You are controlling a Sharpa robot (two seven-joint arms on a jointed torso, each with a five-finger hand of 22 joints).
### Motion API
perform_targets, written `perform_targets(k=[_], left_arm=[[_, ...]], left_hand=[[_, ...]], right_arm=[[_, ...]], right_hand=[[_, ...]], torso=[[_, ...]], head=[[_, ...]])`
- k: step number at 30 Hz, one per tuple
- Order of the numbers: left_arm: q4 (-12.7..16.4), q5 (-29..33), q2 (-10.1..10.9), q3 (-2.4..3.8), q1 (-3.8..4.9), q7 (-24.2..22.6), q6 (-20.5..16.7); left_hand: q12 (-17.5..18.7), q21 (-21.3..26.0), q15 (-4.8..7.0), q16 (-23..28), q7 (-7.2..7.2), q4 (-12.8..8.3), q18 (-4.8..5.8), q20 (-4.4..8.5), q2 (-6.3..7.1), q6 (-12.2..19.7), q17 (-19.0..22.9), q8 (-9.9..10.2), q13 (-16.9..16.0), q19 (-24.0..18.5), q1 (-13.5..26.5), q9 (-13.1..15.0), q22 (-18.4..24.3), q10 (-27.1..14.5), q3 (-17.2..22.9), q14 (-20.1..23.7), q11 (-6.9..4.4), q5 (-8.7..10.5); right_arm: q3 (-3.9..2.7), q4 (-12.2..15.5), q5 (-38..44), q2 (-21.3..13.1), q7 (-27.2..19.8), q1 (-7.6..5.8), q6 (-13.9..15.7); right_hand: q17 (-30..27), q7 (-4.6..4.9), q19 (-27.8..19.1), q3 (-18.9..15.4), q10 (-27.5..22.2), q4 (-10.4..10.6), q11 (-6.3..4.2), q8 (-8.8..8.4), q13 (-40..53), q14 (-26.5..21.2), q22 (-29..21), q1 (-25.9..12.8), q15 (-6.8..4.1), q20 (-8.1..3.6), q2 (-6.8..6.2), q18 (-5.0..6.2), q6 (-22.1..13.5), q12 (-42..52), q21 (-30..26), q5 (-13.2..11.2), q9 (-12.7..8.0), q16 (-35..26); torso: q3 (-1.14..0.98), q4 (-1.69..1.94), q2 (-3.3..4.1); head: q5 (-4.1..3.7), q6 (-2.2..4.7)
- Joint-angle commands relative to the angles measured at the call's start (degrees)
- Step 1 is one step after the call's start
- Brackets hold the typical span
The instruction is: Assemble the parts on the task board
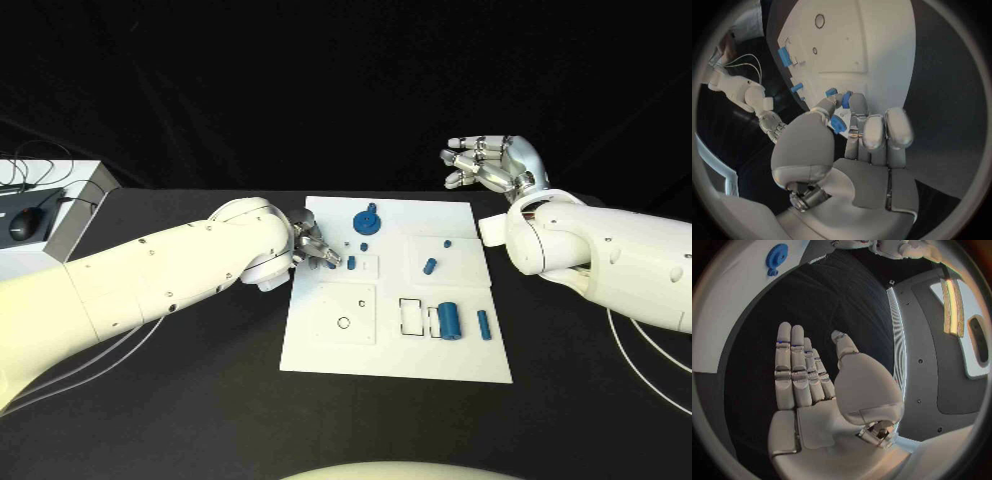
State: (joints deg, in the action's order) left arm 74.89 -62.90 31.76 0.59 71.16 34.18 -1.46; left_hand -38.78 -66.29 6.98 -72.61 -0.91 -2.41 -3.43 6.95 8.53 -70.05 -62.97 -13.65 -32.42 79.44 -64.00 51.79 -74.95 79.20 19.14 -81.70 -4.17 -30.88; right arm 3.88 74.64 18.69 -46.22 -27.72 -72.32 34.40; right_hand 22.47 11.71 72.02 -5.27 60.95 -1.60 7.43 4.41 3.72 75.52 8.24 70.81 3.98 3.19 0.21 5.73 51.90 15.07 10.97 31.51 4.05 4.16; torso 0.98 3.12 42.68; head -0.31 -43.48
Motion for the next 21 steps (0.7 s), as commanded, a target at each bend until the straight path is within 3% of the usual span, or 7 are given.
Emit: perform_targets(k=[1,10,15,21], left_arm=[[0.27,0.75,-0.38,-0.30,-0.50,-0.49,1.39],[0.28,0.49,-0.34,-0.28,-0.50,-0.53,1.59],[0.31,0.45,-0.27,-0.27,-0.50,-0.56,1.57],[0.37,0.26,-0.16,-0.25,-0.50,-0.59,1.37]], left_hand=[[0.17,0.14,-0.13,-0.30,-1.36,0.41,0.57,0.35,-3.27,-1.11,-0.06,-0.36,0.01,0.20,-2.77,0.09,-2.82,1.73,0.04,-0.34,-1.27,-0.11],[-0.07,0.04,-0.04,-0.35,-1.78,4.01,0.71,0.49,-1.72,-1.34,-0.10,-0.55,-0.03,0.27,-2.51,0.18,-2.85,1.82,-2.39,-0.36,-1.46,-0.03],[-0.12,0.05,-0.03,-0.39,-1.74,4.78,0.75,0.51,-1.67,-1.35,-0.14,-0.59,0.00,0.25,-3.35,0.18,-2.84,1.78,-2.78,-0.37,-1.39,-0.09],[0.01,0.00,-0.14,-0.28,-1.39,2.93,0.64,0.35,-0.60,-0.95,0.04,-0.82,0.20,0.21,-3.87,0.45,-2.89,1.73,4.26,-0.33,-1.19,-0.35]], right_arm=[[-0.02,0.05,0.05,0.01,-0.54,0.00,-0.79],[-0.02,0.07,0.05,-0.03,-0.53,0.00,-0.79],[-0.02,0.07,0.06,-0.04,-0.54,0.00,-0.80],[-0.02,0.05,0.06,-0.07,-0.55,0.00,-0.80]], right_hand=[[-0.05,0.21,-0.27,0.05,-0.24,-0.25,-0.01,0.02,-0.07,-0.33,-0.06,0.49,-0.09,-0.05,0.00,0.66,-0.29,-0.10,0.36,0.20,-0.07,-0.21],[-0.06,0.21,-0.28,0.09,-0.23,-0.32,-0.01,0.01,-0.07,-0.35,-0.07,0.48,-0.09,-0.06,0.00,0.67,-0.30,-0.13,0.42,0.36,-0.07,-0.22],[-0.06,0.21,-0.28,0.09,-0.23,-0.32,-0.01,0.01,-0.07,-0.35,-0.07,0.48,-0.09,-0.06,0.00,0.67,-0.30,-0.13,0.42,0.36,-0.07,-0.22],[-0.06,0.21,-0.28,0.09,-0.23,-0.32,-0.01,0.01,-0.07,-0.35,-0.07,0.48,-0.09,-0.06,0.00,0.67,-0.30,-0.13,0.42,0.36,-0.07,-0.22]], torso=[[0.00,0.02,0.02],[0.01,0.03,-0.02],[0.02,0.00,-0.01],[0.04,0.04,-0.02]], head=[[-0.08,0.02],[-0.13,-0.06],[-0.14,-0.12],[-0.15,-0.09]])
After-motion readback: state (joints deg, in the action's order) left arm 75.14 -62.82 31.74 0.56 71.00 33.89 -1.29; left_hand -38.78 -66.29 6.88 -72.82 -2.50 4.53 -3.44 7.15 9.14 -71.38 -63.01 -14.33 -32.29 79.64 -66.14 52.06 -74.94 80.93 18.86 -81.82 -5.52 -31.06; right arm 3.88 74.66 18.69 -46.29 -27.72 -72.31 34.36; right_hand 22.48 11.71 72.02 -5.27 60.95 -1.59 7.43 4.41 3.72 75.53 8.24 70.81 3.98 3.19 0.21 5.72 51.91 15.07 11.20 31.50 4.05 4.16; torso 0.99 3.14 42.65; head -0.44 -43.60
